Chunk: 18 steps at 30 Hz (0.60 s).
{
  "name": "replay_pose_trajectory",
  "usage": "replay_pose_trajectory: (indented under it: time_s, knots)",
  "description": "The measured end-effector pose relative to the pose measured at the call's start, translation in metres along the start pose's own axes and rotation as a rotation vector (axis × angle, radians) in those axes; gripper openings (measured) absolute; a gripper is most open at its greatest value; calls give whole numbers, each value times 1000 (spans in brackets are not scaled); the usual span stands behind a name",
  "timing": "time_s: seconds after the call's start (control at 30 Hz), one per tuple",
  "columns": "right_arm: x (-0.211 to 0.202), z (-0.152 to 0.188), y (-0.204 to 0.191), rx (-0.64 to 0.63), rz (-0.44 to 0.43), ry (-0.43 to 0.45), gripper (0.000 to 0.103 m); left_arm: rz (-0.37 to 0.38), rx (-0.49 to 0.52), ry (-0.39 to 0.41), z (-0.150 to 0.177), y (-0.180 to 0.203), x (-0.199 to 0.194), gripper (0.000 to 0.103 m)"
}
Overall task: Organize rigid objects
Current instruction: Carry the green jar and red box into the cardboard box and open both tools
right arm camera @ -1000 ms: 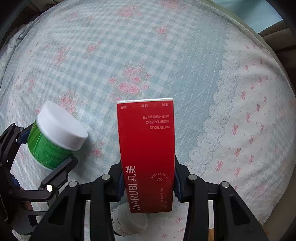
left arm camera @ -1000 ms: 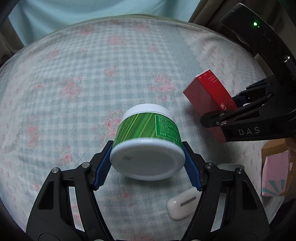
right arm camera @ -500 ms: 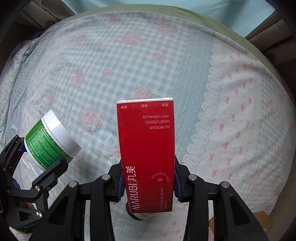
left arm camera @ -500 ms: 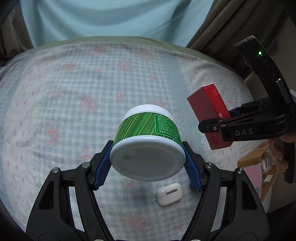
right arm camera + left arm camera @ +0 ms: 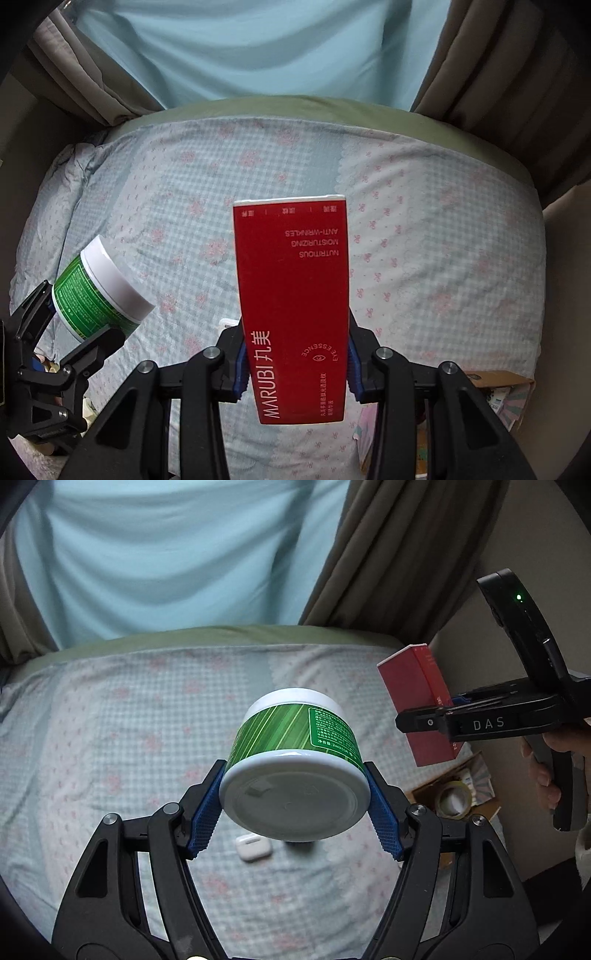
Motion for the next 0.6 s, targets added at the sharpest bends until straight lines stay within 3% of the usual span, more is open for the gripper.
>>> replay_pose_trajectory:
  time_s: [0.3, 0.6]
  knots:
    - [-90, 63, 116, 60, -24, 50, 38, 27, -23, 27, 8, 136, -31, 67]
    - [-126, 133, 250, 99, 7, 32, 38, 71, -85, 0, 32, 252, 3, 68]
Point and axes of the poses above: each gripper's, at about its wrist camera, not at the fingertips, and x roughly the way its jaws point, y to its right, z to its underside, the point moved 3 cm from there along x, roughly the way its jaws point, and after that the axes turned 3 degrees about x, right-handed, at the moved point
